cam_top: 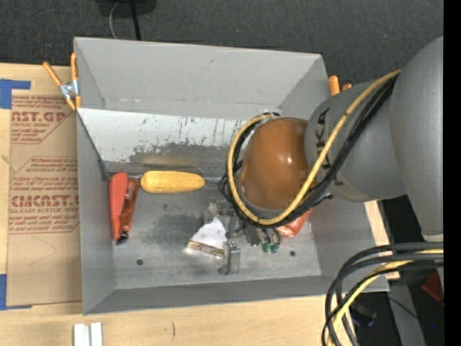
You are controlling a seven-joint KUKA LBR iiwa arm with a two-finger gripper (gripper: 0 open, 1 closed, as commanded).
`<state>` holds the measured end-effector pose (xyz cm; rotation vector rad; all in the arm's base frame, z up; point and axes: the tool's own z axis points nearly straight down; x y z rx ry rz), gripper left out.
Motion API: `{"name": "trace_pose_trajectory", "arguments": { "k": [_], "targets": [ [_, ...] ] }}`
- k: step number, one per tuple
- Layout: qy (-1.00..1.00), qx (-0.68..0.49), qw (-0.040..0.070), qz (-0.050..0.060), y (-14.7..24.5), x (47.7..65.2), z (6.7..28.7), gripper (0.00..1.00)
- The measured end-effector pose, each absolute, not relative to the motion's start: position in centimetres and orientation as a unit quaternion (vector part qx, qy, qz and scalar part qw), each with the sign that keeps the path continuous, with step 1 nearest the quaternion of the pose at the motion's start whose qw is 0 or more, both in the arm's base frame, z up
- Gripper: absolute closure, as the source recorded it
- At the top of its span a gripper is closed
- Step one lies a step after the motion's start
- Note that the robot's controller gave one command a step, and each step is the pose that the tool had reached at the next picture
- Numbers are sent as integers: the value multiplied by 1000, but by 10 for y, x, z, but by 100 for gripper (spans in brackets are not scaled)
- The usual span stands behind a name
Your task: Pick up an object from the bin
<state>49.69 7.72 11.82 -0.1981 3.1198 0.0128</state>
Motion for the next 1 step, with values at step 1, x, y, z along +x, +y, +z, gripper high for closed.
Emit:
{"name": "trace_pose_trajectory", "arguments": {
  "k": [1],
  "targets": [
    [998,-67,8,4,72,500,117,0]
  ]
}}
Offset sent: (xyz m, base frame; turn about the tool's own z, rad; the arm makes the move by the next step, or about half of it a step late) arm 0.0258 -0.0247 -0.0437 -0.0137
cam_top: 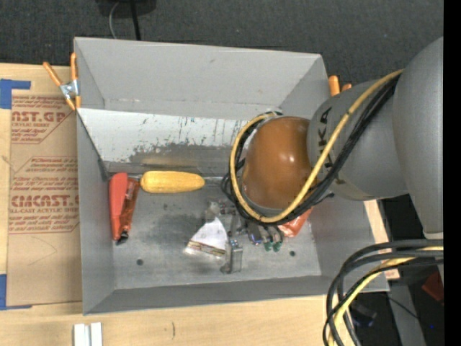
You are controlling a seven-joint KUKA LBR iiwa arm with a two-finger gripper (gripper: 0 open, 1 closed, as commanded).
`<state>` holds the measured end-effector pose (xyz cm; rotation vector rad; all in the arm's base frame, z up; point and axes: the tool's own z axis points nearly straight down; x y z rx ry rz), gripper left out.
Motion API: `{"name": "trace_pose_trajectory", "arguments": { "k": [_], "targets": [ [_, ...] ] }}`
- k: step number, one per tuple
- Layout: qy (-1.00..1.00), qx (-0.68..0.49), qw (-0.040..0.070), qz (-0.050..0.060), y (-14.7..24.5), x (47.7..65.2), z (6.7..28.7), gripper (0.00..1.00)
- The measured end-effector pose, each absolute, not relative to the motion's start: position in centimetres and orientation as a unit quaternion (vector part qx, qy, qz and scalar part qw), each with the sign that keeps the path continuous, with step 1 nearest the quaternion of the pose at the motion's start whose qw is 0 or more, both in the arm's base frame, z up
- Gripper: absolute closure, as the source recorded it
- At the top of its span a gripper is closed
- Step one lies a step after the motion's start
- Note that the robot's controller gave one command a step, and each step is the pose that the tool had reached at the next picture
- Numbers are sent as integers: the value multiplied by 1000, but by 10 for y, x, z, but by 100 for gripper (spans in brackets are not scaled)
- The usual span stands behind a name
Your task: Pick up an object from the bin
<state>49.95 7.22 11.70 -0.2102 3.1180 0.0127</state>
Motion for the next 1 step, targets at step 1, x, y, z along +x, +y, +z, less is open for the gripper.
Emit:
{"name": "trace_pose_trajectory", "arguments": {
  "k": [1],
  "targets": [
    [996,-84,10,4,68,506,113,0]
  ]
}}
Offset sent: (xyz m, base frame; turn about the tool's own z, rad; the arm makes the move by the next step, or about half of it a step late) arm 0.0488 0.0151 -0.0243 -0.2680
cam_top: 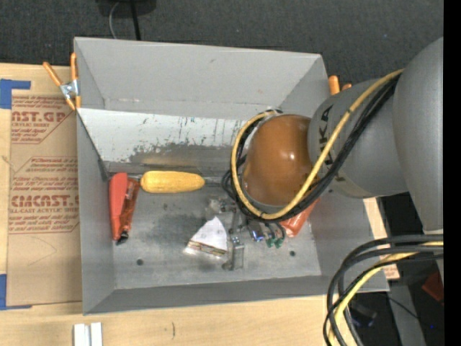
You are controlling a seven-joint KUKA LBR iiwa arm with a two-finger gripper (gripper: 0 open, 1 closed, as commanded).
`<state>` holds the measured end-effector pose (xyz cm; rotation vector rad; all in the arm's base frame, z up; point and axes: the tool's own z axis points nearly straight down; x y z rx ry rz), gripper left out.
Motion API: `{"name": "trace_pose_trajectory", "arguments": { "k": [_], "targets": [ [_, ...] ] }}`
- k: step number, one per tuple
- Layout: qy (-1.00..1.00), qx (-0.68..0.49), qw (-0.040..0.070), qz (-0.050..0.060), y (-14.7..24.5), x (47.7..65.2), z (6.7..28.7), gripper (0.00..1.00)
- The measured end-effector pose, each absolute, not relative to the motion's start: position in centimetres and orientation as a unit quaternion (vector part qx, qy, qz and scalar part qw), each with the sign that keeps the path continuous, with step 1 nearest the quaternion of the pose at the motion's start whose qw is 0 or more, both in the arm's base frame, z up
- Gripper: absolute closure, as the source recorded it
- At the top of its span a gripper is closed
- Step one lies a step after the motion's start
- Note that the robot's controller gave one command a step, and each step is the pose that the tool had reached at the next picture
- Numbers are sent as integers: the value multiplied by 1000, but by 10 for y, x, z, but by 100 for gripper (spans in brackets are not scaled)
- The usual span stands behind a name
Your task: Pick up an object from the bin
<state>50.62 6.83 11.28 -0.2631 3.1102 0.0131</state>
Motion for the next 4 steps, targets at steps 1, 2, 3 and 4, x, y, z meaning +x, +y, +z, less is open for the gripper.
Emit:
{"name": "trace_pose_trajectory", "arguments": {
  "k": [1,2,3,4],
  "targets": [
    [985,-172,10,3,79,533,98,0],
    [992,-124,11,5,78,532,71,100],
    [992,-124,11,5,78,532,71,100],
    [990,-143,11,5,77,534,71,100]
  ]
}}
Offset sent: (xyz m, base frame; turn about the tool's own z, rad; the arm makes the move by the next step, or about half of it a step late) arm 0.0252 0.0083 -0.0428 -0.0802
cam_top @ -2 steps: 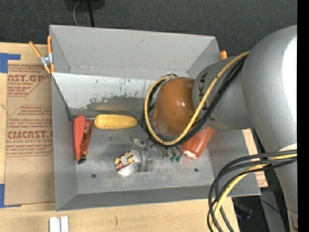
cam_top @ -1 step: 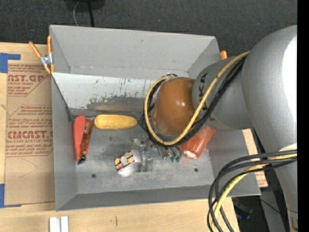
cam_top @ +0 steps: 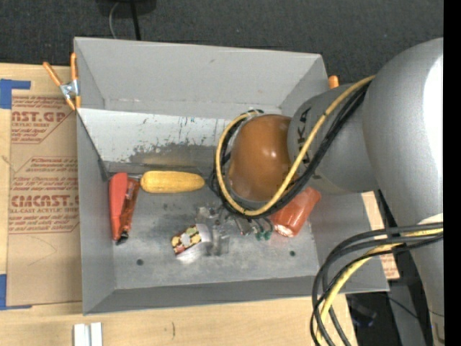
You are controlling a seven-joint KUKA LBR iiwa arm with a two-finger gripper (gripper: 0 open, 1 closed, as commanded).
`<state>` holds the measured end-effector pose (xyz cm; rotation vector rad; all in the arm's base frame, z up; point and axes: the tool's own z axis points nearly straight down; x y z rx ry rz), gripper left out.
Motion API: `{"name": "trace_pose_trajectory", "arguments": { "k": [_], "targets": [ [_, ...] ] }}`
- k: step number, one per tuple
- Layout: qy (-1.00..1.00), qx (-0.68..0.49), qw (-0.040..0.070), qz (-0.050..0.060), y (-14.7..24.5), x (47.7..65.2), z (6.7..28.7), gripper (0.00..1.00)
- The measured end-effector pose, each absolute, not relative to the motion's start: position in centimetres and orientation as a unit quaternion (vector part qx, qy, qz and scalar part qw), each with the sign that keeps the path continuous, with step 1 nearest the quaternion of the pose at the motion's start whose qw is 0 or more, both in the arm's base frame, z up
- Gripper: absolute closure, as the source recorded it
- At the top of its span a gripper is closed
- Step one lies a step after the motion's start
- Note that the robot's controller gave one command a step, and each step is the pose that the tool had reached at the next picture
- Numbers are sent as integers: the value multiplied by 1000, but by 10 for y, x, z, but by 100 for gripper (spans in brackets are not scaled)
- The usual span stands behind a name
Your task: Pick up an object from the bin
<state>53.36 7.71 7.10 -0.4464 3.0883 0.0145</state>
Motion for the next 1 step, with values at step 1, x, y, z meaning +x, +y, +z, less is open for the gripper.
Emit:
{"name": "trace_pose_trajectory", "arguments": {
  "k": [1],
  "targets": [
    [983,-183,7,4,85,535,110,100]
  ]
}}
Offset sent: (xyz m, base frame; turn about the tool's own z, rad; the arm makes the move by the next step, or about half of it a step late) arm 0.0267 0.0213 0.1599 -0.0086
